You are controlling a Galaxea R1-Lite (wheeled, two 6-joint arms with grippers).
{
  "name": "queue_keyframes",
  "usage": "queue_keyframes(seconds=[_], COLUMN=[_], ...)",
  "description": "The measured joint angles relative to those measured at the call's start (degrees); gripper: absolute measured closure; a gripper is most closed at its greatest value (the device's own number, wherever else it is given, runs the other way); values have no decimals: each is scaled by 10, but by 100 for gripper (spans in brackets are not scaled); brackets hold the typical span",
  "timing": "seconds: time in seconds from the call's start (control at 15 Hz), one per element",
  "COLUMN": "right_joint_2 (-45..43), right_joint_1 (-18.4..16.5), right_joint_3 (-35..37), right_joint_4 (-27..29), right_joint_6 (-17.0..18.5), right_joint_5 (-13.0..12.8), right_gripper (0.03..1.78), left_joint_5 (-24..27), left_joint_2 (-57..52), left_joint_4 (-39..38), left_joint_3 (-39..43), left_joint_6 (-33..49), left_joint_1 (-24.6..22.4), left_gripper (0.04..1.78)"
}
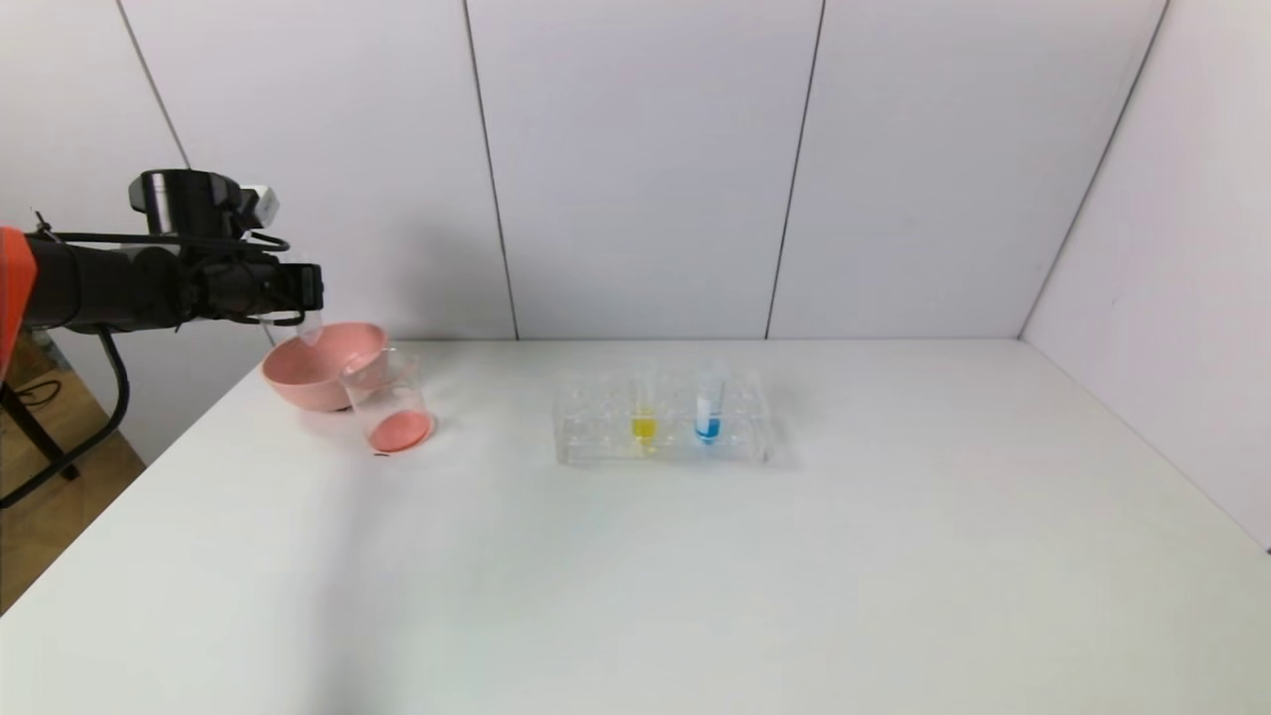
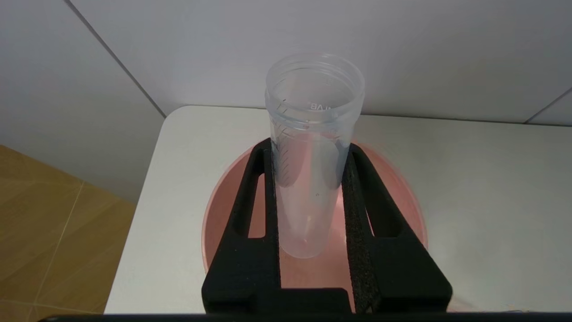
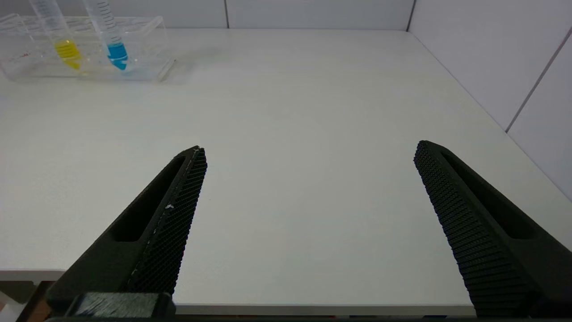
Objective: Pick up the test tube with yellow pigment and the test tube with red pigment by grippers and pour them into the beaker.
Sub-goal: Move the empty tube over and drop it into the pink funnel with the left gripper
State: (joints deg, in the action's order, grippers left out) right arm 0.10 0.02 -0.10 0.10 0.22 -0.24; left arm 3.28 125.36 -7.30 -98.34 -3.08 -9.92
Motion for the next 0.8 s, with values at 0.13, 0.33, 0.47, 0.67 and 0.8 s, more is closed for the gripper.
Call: queue_keyframes(seconds=[0.13, 0.33, 0.47, 0.67, 0.8], right_joint_2=[0, 0, 0, 0, 0], right_joint_1=[0, 0, 0, 0, 0], right_joint_3=[0, 0, 0, 0, 0], right_joint_4=[0, 0, 0, 0, 0], right_joint_6=[0, 0, 0, 0, 0], right_joint_5=[0, 0, 0, 0, 0], right_gripper=[11, 11, 11, 11, 11], left_joint_5=[8, 35, 40, 40, 40], left_joint_2=[18, 38, 48, 54, 55], left_joint_4=[-10, -13, -13, -12, -13], left_joint_3=[-9, -16, -17, -17, -16], left_joint_6=[-2, -2, -2, -2, -1], left_joint_1=[-13, -26, -31, -33, -33], left_gripper=[139, 139, 139, 139, 139])
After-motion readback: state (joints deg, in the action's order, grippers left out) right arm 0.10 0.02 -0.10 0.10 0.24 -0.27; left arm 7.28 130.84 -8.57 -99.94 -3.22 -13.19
